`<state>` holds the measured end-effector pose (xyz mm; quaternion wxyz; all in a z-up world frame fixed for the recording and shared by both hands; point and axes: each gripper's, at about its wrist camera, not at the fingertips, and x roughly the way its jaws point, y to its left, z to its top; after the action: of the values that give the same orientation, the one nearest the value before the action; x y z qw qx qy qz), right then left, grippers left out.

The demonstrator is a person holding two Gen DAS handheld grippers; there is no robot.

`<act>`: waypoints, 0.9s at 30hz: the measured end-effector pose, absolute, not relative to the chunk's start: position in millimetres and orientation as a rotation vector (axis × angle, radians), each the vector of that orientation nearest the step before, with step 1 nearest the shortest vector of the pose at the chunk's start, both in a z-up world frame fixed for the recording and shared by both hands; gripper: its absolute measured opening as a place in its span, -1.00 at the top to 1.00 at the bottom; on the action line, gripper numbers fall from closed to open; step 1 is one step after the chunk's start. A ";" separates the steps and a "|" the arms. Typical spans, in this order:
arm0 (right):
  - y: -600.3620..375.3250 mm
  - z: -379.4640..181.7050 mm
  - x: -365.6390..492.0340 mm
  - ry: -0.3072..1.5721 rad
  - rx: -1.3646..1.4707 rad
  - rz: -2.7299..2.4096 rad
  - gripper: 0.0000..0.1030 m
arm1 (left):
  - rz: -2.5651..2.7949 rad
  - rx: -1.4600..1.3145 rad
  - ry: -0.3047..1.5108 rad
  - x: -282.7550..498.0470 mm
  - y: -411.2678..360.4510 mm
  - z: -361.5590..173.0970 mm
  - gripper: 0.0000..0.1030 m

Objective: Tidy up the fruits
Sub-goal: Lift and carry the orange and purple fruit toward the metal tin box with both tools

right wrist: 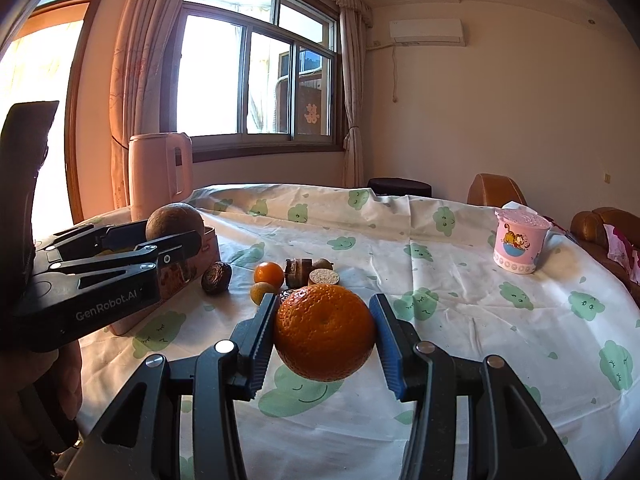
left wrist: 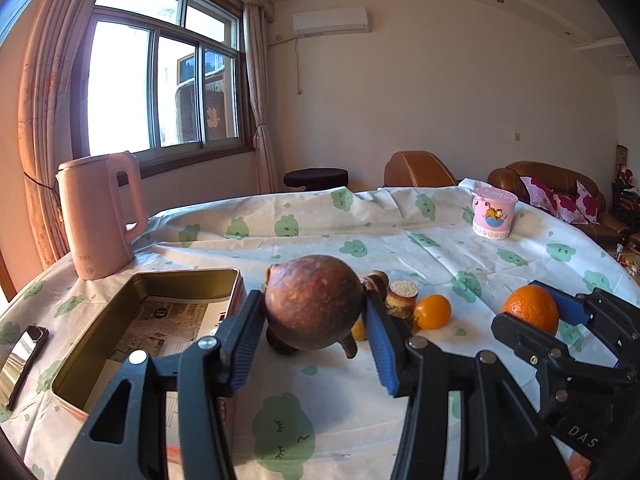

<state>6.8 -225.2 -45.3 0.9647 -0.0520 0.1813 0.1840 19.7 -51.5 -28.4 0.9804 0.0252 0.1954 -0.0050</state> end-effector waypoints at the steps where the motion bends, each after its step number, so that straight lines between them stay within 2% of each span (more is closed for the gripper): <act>1: -224.5 -44.5 7.2 0.364 -0.106 0.375 0.06 | -0.006 0.051 0.390 19.4 -50.3 -27.8 0.00; 27: -196.4 -24.7 15.0 0.295 -0.146 0.442 0.06 | 0.104 0.035 0.354 16.1 -16.3 -18.1 0.00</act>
<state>15.0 -196.4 -24.7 0.9622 -0.0719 0.1457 0.2184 16.1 -16.3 -18.1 0.9829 0.0172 0.1761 0.0516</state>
